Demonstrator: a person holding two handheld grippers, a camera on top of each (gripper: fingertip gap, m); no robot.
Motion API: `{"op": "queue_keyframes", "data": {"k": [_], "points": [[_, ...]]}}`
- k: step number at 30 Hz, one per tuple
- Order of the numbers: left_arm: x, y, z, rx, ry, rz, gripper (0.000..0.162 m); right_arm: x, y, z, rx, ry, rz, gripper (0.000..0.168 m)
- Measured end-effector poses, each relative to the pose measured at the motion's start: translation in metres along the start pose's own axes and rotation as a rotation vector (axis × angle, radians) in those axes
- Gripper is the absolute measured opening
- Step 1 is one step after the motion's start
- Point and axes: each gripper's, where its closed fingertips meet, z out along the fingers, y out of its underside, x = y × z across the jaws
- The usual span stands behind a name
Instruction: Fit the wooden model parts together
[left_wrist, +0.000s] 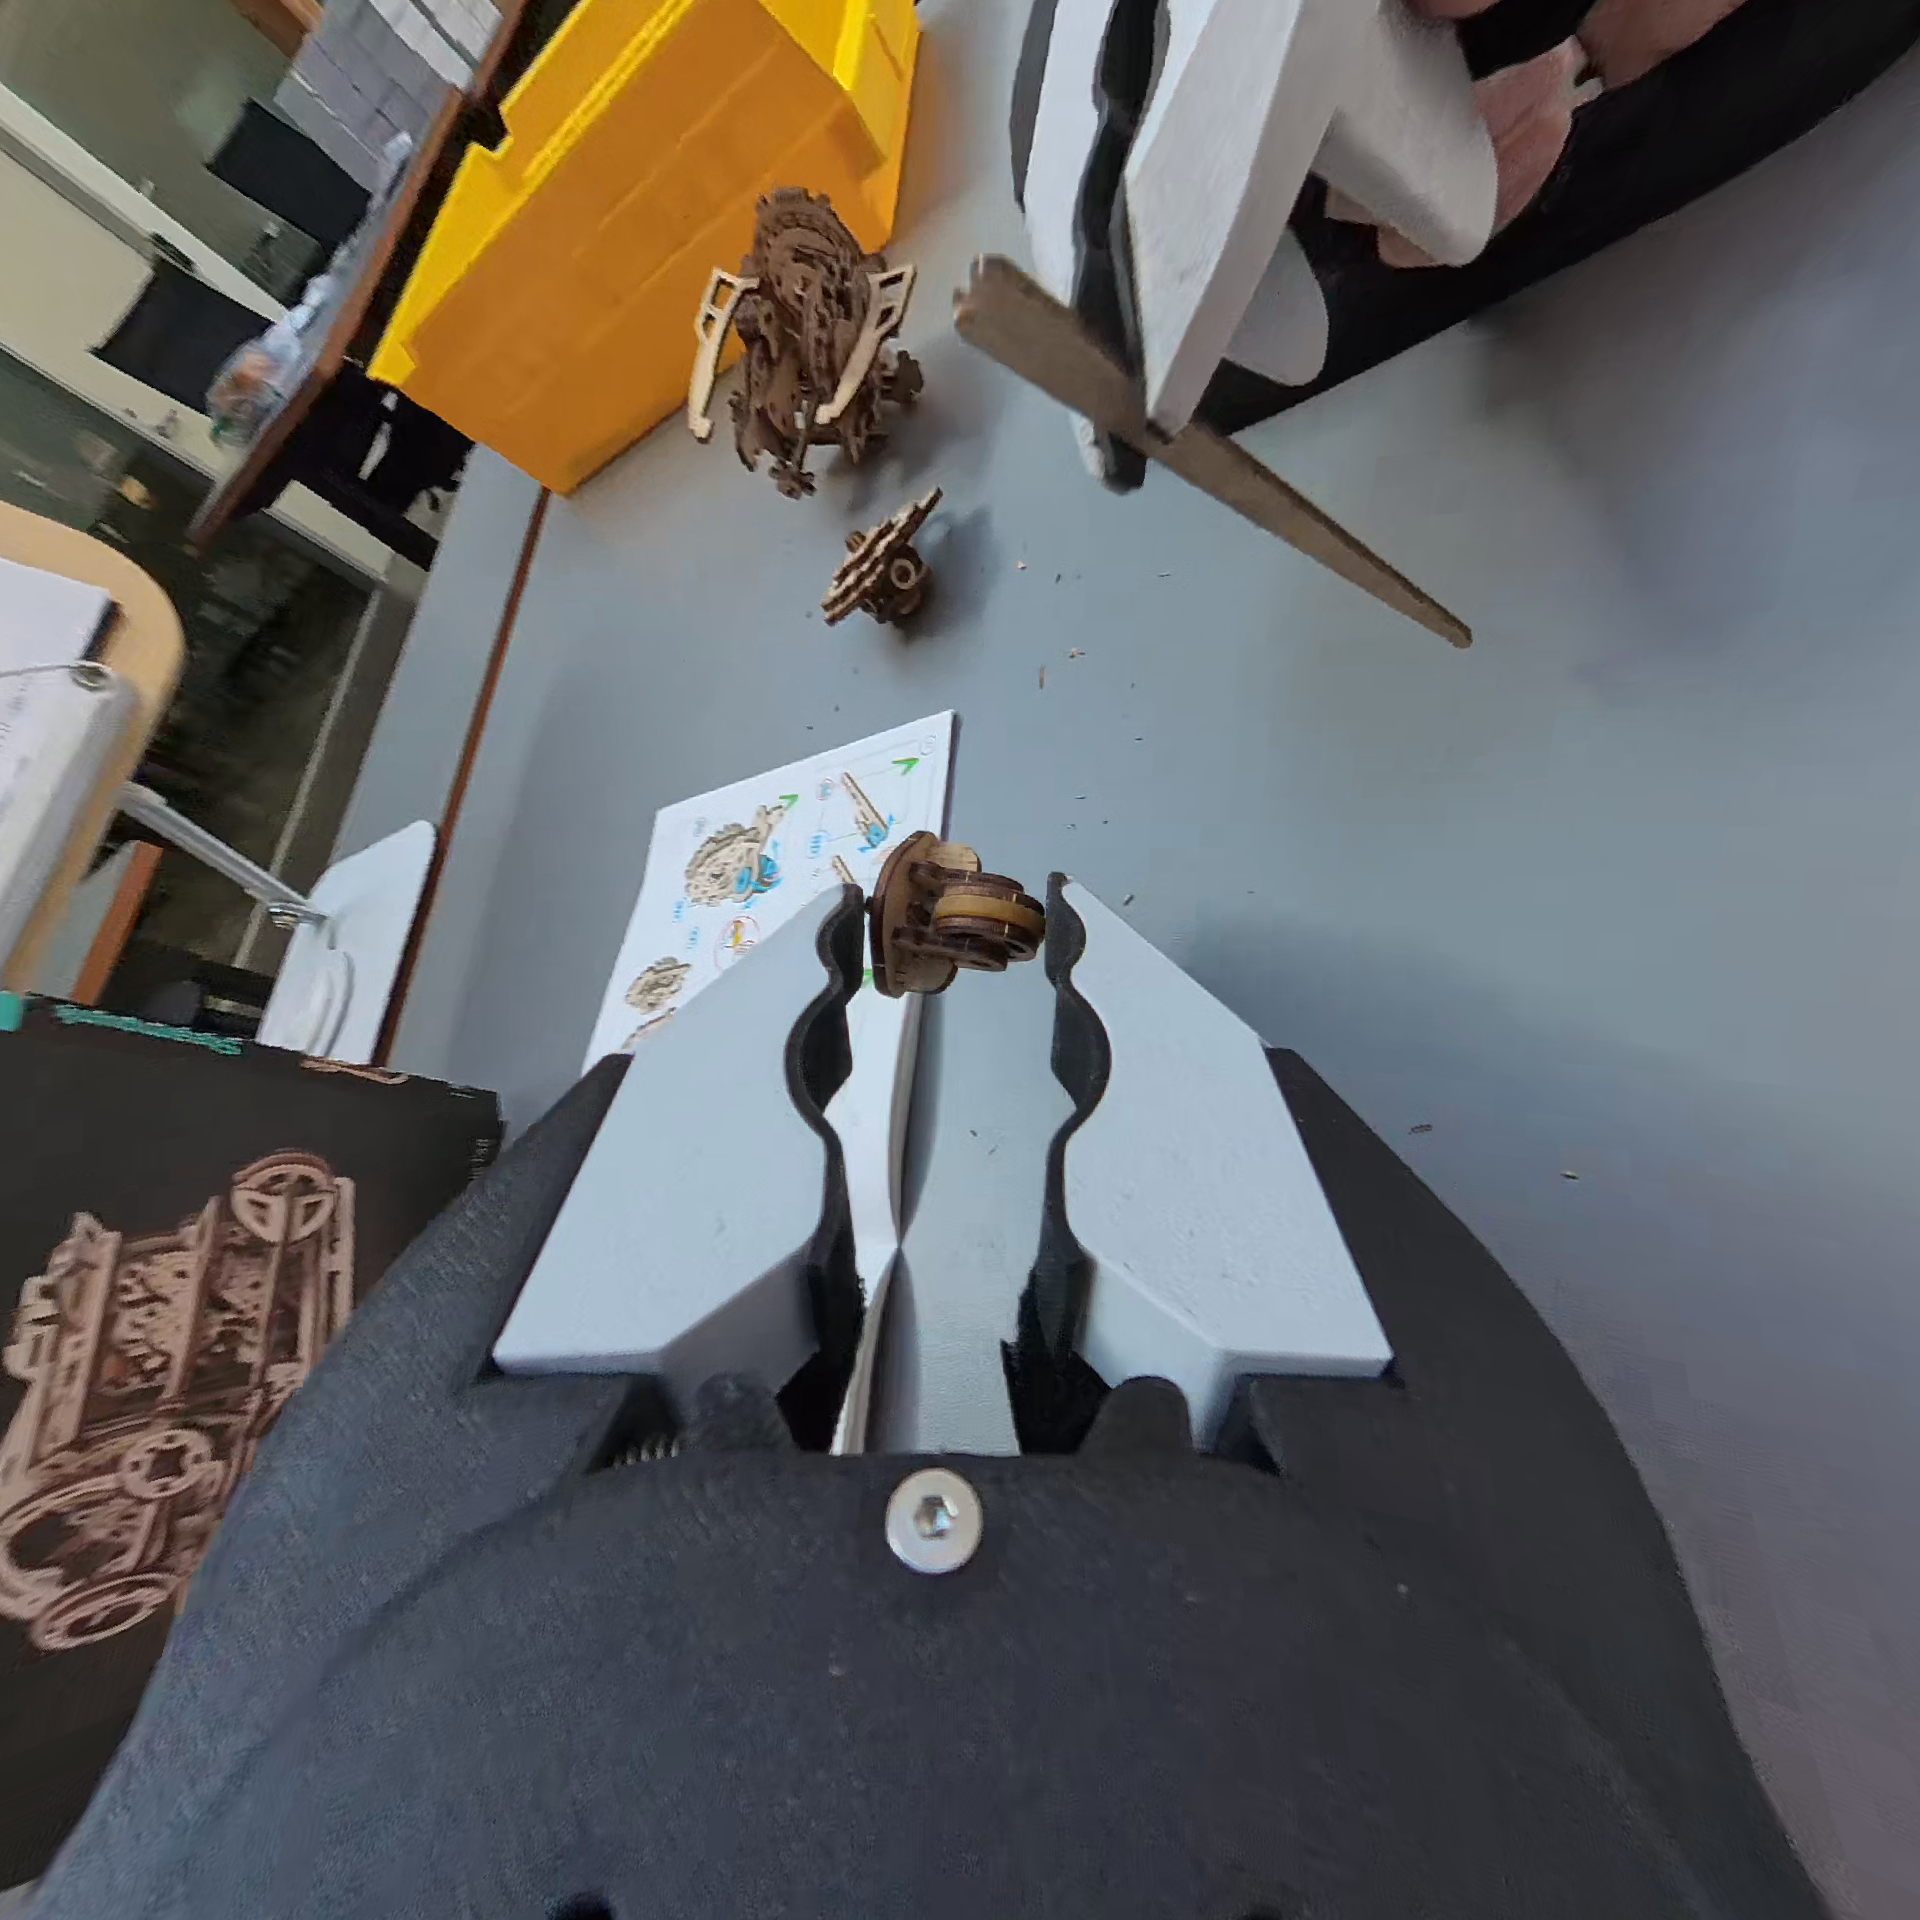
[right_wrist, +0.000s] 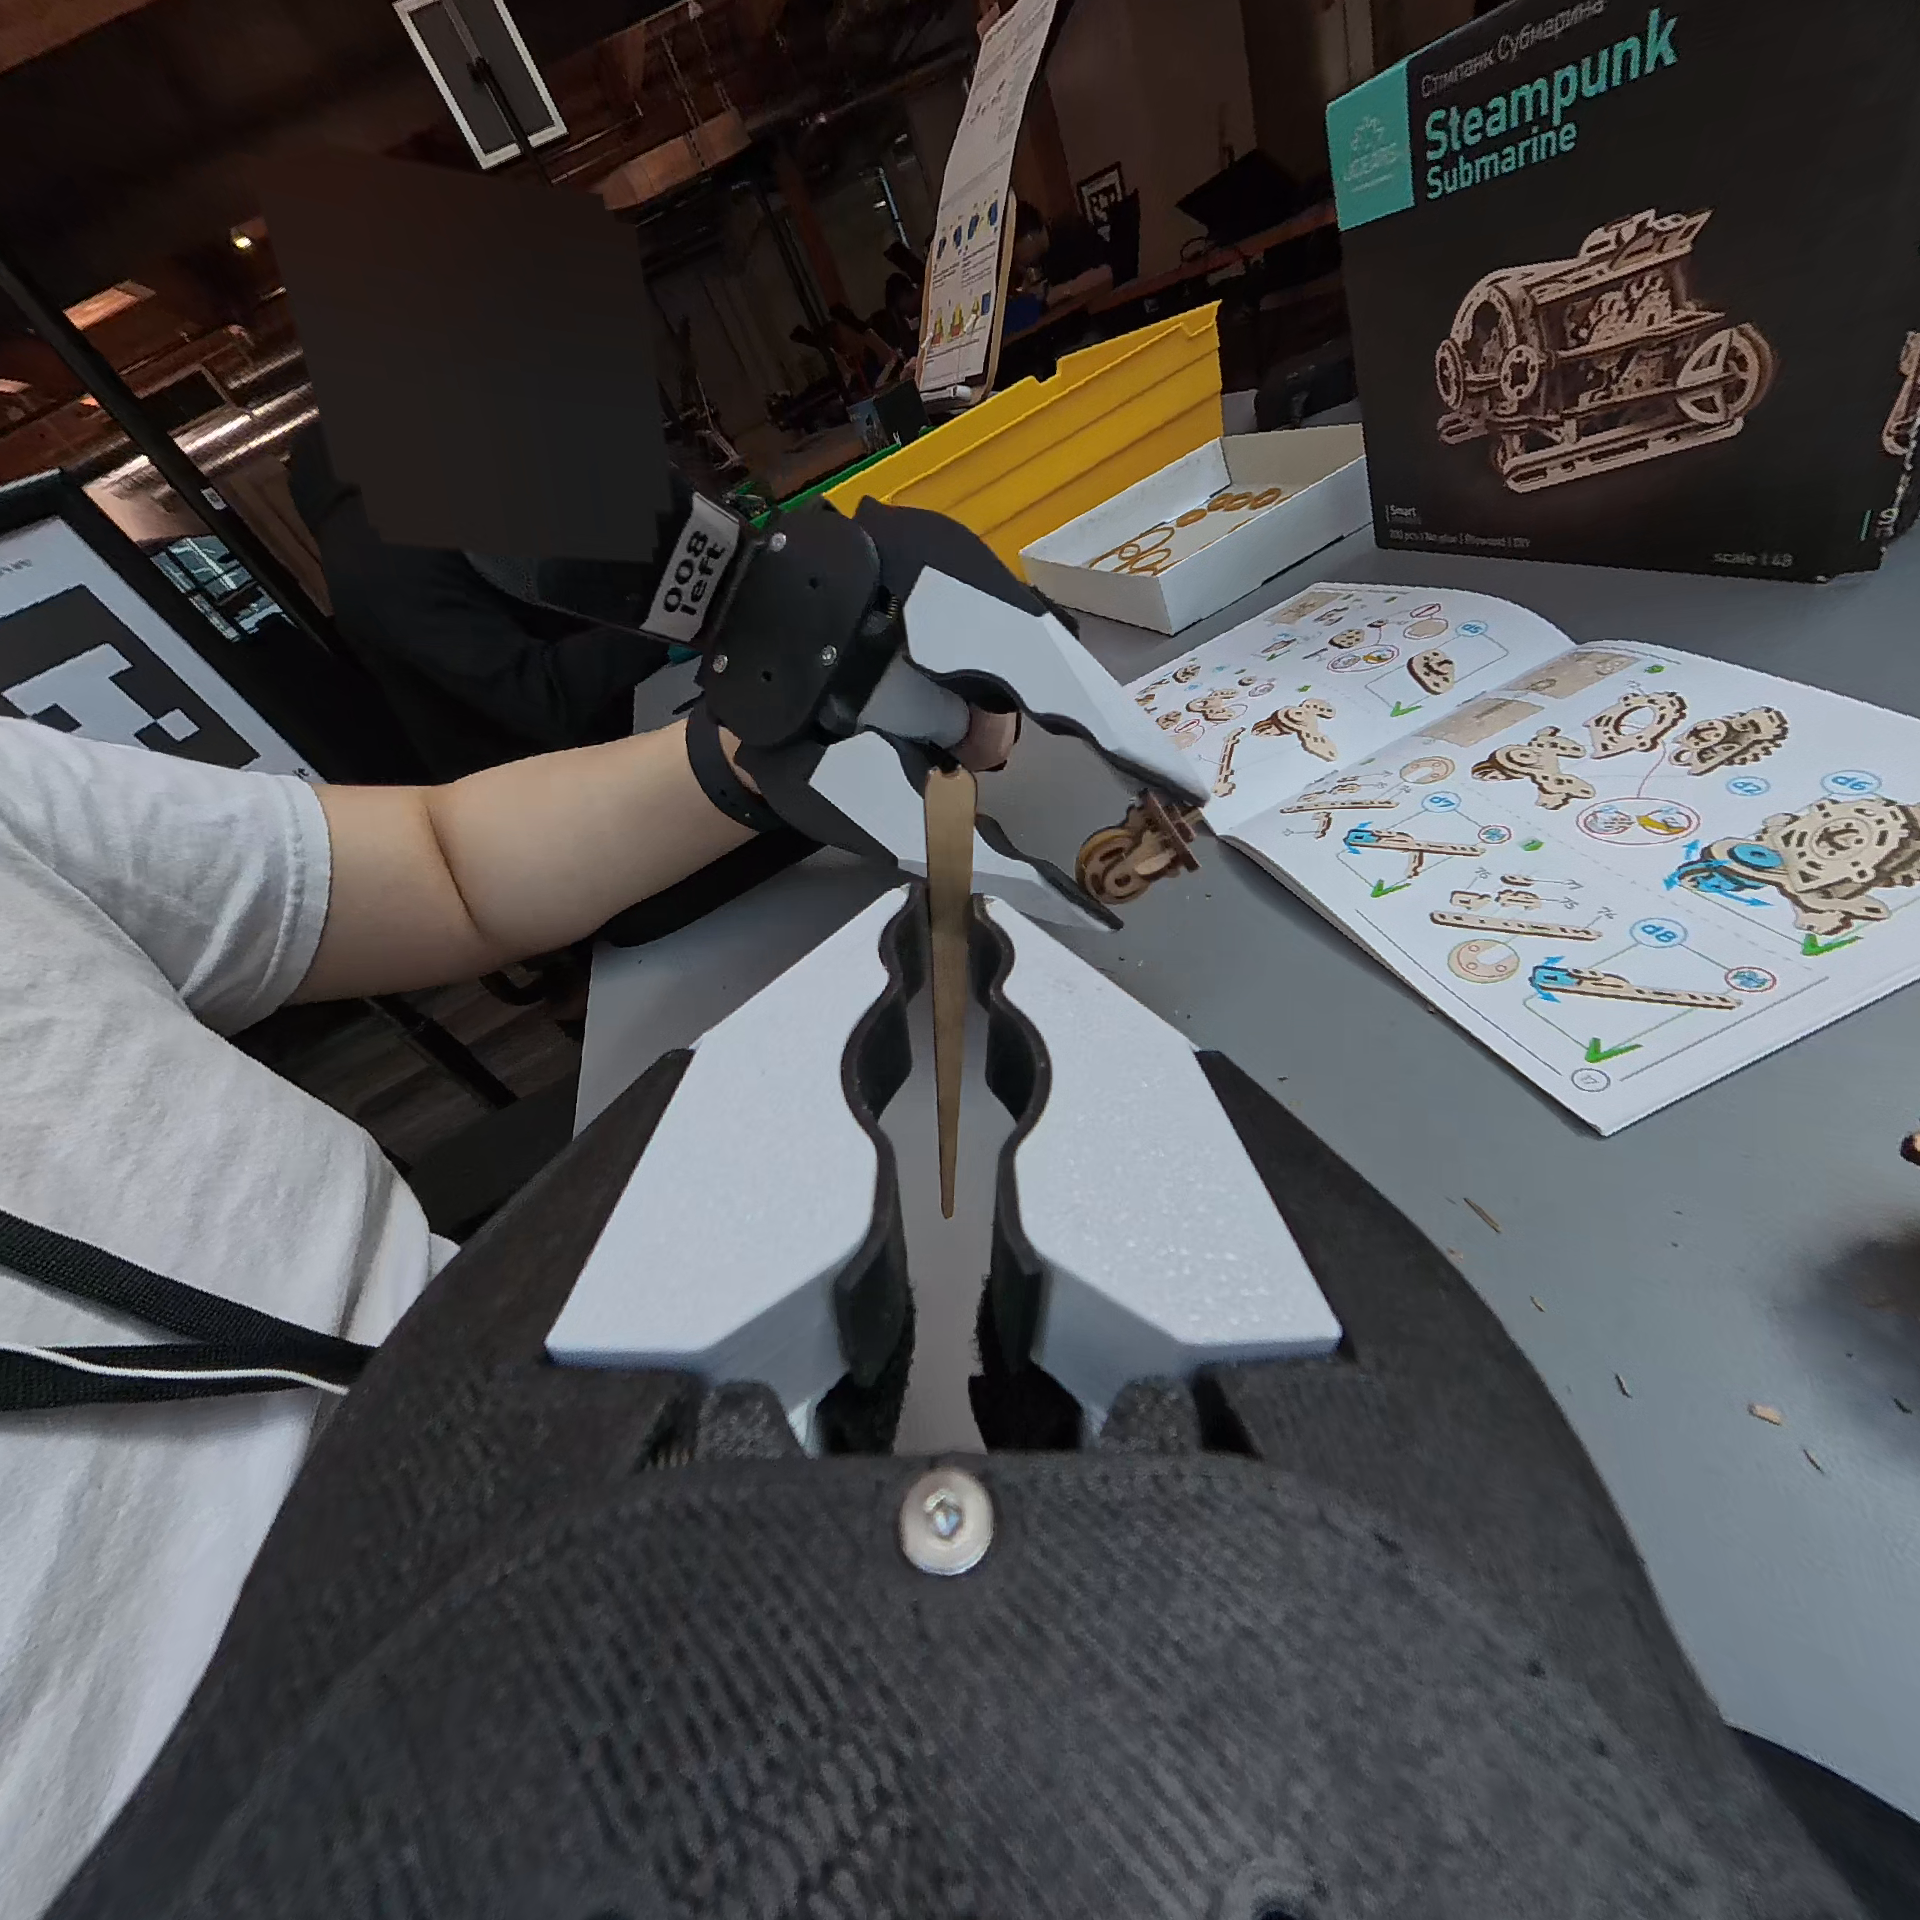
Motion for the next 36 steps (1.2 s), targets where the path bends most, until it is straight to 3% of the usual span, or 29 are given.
{"op": "queue_keyframes", "data": {"k": [4, 13, 17, 36], "points": [[-0.024, -0.023, -0.020, 0.004, -0.256, 0.220, 0.033, 0.007, 0.004, 0.010, -0.040, -0.007, 0.066, 0.006], [-0.015, -0.066, -0.037, 0.107, -0.449, 0.503, 0.032, 0.001, 0.008, 0.020, -0.095, -0.104, 0.063, 0.006], [-0.006, -0.061, -0.030, 0.084, -0.465, 0.602, 0.032, -0.001, 0.009, 0.020, -0.105, -0.142, 0.081, 0.006], [0.002, -0.059, -0.024, 0.104, -0.466, 0.661, 0.032, -0.003, 0.017, 0.023, -0.153, -0.145, 0.018, 0.006]]}}
